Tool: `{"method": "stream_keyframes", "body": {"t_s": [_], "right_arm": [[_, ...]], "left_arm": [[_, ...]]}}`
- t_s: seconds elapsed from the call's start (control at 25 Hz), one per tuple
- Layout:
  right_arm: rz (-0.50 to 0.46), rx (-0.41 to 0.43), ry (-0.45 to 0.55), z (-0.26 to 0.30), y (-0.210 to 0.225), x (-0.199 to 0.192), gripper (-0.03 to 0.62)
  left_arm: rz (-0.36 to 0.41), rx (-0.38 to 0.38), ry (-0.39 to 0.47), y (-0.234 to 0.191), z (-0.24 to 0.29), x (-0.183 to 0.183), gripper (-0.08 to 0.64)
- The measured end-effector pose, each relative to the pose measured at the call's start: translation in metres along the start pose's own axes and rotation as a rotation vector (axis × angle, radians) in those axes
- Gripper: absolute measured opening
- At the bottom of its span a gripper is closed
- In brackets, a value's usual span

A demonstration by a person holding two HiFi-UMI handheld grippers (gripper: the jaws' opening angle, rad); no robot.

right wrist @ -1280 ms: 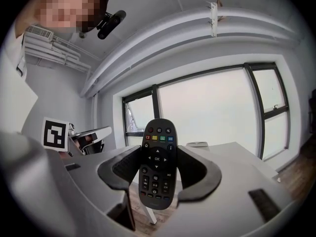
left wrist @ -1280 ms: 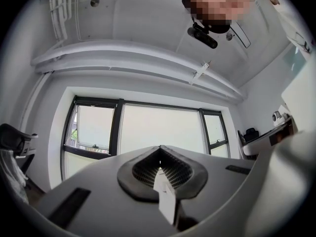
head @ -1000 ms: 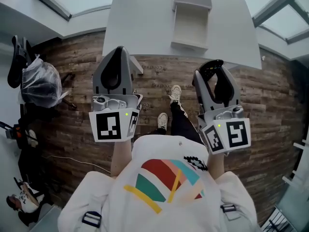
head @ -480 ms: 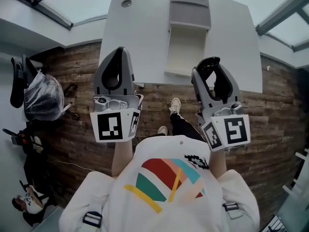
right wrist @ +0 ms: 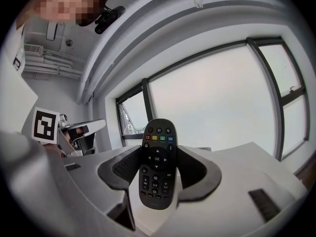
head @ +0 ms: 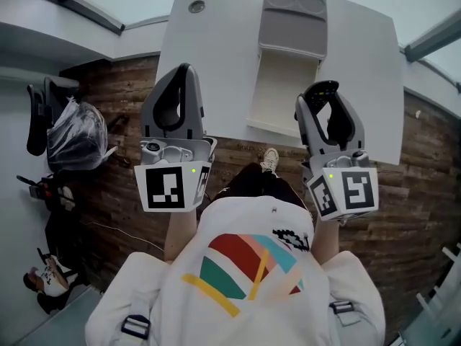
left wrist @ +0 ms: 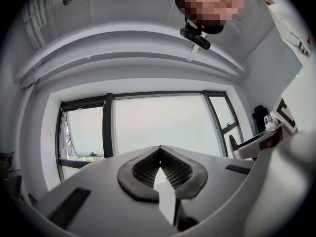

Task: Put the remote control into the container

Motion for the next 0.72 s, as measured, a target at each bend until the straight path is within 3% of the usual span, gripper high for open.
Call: {"method": "stream_keyframes", "body": {"t_s": [0.2,0.4,0.72], "right_arm": [[0.033,0.014,-0.016,0.021,0.007,0.000,0.236],[-0.021,-0.016,-0.044,0.038,0.009,0.010,0.236],[-0.152,-0.027,-0.247,0.077,0.025,-0.003,0.236]], "left_arm": [[-0.001,0.012,-0.020,-0.011,0.016,-0.009,0.008],[-0.023,-0.022,0.040,-0.017,0.044,-0.008,0.008],[-0.071,-0.060,0.077,-0.021,0.088,-0.019,0.008]]}}
Point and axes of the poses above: the fingertips, and each gripper's own axes: z forward along the fingers, y to its right, x out of its top, the point moved 9 cm from there along -z, backward along the fingers, and after that the axes turned 4 degrees about x, right-handed, at the moved point
